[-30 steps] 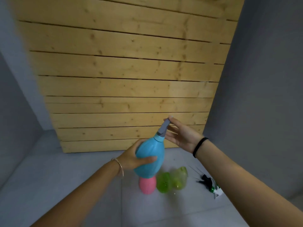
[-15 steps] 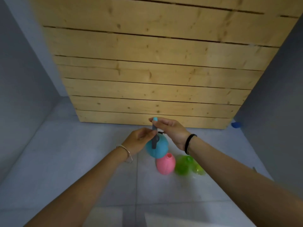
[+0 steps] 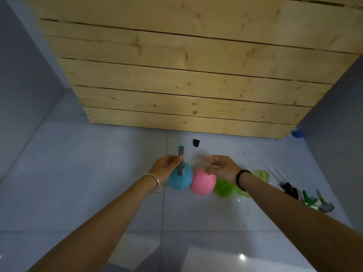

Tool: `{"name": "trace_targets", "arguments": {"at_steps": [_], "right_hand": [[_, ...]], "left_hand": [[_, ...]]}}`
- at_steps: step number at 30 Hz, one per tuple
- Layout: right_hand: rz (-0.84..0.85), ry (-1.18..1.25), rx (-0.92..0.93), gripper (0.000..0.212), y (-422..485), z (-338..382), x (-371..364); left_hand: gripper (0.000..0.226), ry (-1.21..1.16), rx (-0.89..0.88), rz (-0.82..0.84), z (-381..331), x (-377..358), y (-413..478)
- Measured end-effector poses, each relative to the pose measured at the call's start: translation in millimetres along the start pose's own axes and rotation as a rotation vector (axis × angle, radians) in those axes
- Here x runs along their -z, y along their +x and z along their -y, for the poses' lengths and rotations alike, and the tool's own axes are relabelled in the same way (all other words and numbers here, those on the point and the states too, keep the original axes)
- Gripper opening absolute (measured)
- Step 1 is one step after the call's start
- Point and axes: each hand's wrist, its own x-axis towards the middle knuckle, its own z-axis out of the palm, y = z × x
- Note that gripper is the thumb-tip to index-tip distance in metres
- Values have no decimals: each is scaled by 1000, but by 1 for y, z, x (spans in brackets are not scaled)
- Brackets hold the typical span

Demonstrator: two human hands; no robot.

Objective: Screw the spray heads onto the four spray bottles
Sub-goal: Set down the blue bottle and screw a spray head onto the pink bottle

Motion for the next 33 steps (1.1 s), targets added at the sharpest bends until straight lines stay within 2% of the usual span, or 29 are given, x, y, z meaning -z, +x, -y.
{"name": "trace_targets", "arguments": {"at_steps": [6, 11, 23, 29, 33], "right_hand": [[-20, -103, 9, 41, 6, -35, 1], [-77, -131, 62, 33, 11, -42, -5], [-123, -187, 99, 27, 17, -43, -9], [-140, -121, 95, 25, 20, -42, -11], [-142, -97, 133, 25, 15, -32, -7]], "left_hand": [[32, 9, 14, 28, 19, -9, 9], [21, -27, 57, 7, 26, -12, 11], [19, 17, 81, 20, 24, -10, 10], [25, 45, 82, 30, 24, -7, 10], [43, 39, 94, -10, 22, -6, 9]]}}
